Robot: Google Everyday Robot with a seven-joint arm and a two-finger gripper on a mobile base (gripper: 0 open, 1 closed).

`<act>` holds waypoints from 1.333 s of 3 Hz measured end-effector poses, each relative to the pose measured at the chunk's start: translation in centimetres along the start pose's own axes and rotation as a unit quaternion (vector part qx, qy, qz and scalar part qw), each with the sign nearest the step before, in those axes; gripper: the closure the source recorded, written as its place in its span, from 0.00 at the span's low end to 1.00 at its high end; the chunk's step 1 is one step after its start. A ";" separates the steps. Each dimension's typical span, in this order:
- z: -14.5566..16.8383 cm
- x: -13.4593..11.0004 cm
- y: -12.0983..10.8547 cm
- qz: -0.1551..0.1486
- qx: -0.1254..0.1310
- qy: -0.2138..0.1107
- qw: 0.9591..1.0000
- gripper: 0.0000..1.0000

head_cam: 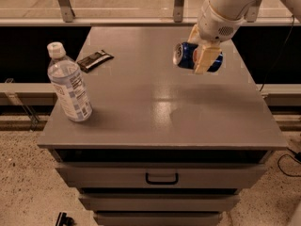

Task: Knock pepsi can over

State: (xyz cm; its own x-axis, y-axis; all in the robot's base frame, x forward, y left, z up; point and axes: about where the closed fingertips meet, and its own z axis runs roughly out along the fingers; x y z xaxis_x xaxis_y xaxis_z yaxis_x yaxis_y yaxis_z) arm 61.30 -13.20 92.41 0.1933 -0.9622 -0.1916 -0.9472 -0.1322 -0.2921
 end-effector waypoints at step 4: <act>2.1 0.3 0.0 0.007 -0.052 0.061 0.997 1.00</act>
Offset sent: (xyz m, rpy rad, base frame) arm -0.0036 0.0019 -0.0166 -0.1530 0.1624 0.0252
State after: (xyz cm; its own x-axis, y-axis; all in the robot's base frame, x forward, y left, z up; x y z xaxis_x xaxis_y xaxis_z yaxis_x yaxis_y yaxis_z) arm 61.90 -12.97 90.42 0.1527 -0.9852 -0.0774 -0.9723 -0.1358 -0.1901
